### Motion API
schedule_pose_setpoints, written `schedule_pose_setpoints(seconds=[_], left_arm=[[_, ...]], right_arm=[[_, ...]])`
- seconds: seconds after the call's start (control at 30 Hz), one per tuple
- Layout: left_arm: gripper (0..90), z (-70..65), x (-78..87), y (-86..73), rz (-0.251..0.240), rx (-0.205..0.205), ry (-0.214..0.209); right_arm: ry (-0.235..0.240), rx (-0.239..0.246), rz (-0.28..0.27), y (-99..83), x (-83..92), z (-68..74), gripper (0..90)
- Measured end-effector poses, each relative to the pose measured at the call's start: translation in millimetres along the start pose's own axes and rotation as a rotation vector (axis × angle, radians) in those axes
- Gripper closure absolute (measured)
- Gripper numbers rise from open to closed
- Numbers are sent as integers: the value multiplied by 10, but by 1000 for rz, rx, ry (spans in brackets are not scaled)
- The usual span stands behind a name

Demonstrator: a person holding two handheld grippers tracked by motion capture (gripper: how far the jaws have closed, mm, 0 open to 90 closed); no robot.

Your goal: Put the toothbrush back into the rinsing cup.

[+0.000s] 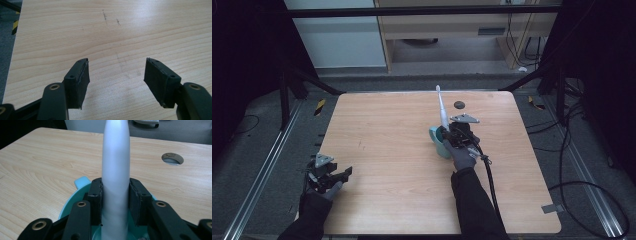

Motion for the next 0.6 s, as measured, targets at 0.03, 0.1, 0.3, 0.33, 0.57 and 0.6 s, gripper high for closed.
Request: schedule_pose_setpoints(seconds=[0.03, 0.1, 0.3, 0.33, 0.57, 0.6], left_arm=[[359, 0, 1, 1, -1, 0, 0], [359, 1, 1, 1, -1, 1, 0], [359, 2, 0, 1, 0, 0, 0], [359, 2, 0, 0, 1, 1, 0], [359, 2, 0, 0, 0, 1, -1], [358, 2, 0, 0, 0, 1, -1]], right_arm=[[-1, 8, 2, 0, -1, 2, 657], [-5, 18, 11, -6, 4, 6, 656], [-3, 20, 11, -14, 18, 12, 649], [-1, 21, 7, -12, 23, 11, 645], [19, 8, -24, 26, 112, 3, 554], [24, 10, -38, 41, 144, 1, 518]])
Point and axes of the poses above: each handheld gripper's, and its own axes: x roughly backward along the jaws, y roughly out of its top, z roughly to its left, the point moved 5 cm from there along -x, roughly forward along the jaws, and after that the axes turned 12 degrees about -y, right-handed, at the moved point
